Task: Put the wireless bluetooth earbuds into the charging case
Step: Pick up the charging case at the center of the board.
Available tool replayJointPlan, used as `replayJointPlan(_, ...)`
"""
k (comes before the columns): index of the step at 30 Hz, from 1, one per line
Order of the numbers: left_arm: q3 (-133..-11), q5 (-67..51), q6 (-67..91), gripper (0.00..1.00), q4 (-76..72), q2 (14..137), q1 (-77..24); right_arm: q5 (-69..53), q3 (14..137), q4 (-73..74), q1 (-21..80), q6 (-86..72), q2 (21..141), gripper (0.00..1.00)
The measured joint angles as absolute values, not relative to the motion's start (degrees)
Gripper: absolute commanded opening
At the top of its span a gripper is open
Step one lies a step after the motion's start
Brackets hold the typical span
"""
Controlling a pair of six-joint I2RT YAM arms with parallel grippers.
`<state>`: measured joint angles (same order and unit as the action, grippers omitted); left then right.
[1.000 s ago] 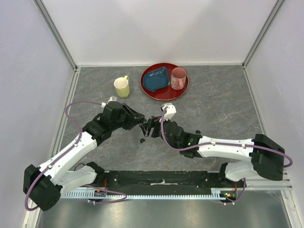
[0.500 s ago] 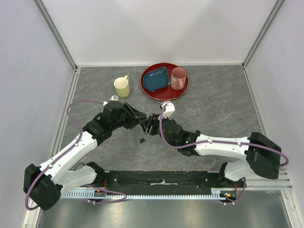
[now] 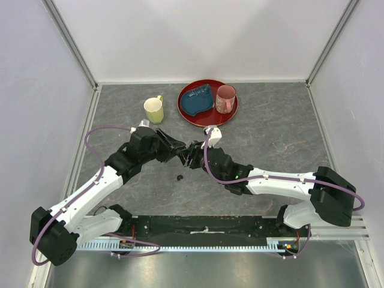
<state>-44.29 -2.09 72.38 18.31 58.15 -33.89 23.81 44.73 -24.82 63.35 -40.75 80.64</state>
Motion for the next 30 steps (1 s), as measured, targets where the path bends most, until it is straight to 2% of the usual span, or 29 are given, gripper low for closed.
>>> replayJointPlan(2,-44.29,-2.09,72.47,0.02,18.22,58.15,-33.89,23.66,44.73,-24.75,63.35,-40.88,80.64,0.48)
replayJointPlan(3,-44.27,-2.11,72.66,0.02,18.15,58.15,-33.89,23.55,44.73,-24.75,63.35,-40.95,80.64,0.41)
replayJointPlan(8,-44.21,-2.04,72.9,0.02,17.56,58.17,-33.89,23.11,44.66,-24.32,63.13,-41.58,80.64,0.27)
replayJointPlan(11,-44.16,-2.02,72.9,0.02,17.43,58.19,-33.87,23.18,44.6,-24.34,63.09,-41.8,80.64,0.22)
replayJointPlan(14,-43.7,-2.09,72.9,0.09,16.97,58.15,-33.89,23.2,44.38,-24.34,63.11,-41.8,80.62,0.13)
replayJointPlan(17,-42.78,-2.24,72.88,0.39,15.66,57.8,-33.89,23.18,44.14,-24.34,63.09,-41.71,80.4,0.05)
replayJointPlan(18,-42.41,-2.5,72.88,0.54,15.22,57.52,-33.89,23.11,43.92,-24.32,63.09,-41.69,80.12,0.04)
replayJointPlan(21,-41.43,-2.9,72.75,0.76,14.2,56.1,-34.11,22.33,43.51,-23.81,62.81,-41.25,78.63,0.01)
replayJointPlan(24,-40.49,-2.33,71.94,0.85,13.34,53.84,-34.15,20.25,43.33,-22.98,61.98,-41.15,75.92,0.0)
replayJointPlan(30,-39.33,1.67,67.2,0.88,12.14,46.98,-34.22,13.63,42.0,-20.78,57.98,-41.56,69.6,0.0)
